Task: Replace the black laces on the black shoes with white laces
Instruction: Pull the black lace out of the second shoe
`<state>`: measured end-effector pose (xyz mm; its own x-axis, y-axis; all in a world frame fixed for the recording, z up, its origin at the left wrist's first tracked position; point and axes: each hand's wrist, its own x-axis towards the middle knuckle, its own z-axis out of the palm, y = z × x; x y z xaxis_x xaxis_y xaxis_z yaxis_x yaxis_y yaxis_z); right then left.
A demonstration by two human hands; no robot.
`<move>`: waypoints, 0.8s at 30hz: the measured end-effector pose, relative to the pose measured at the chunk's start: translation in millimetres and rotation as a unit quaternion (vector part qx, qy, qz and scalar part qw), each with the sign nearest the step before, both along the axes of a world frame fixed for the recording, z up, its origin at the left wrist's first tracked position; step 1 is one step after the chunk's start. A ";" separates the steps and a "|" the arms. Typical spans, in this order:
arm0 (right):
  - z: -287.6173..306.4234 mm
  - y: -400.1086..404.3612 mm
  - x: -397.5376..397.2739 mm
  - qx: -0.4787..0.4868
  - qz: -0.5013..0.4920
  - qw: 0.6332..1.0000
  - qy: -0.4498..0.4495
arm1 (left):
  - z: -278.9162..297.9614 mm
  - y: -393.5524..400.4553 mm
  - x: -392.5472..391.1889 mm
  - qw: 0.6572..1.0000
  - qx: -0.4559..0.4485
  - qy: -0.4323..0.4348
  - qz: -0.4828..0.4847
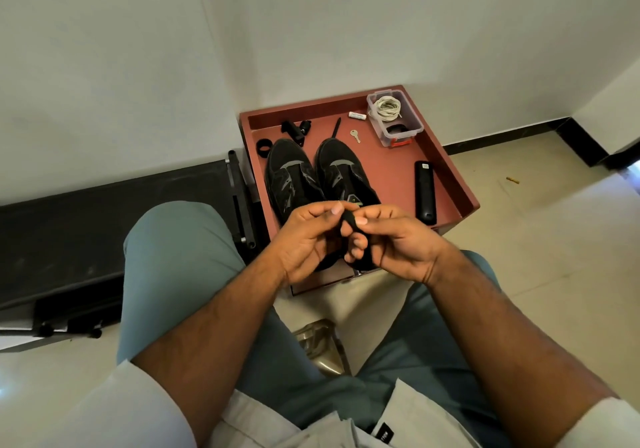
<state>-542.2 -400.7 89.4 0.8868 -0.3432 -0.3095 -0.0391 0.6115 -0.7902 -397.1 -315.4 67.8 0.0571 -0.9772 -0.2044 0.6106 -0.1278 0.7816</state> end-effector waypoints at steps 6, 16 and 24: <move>-3.8 -1.0 7.3 0.026 -0.072 0.997 0.013 | 0.8 -1.3 -15.7 0.997 0.043 -0.030 0.051; -14.1 -19.5 13.7 -0.014 -0.137 0.990 0.041 | -0.8 -26.3 -22.9 0.984 0.110 -0.104 0.089; -16.3 -33.3 24.2 -0.078 -0.181 0.978 0.070 | -2.8 -57.4 -27.6 0.970 0.148 -0.082 0.172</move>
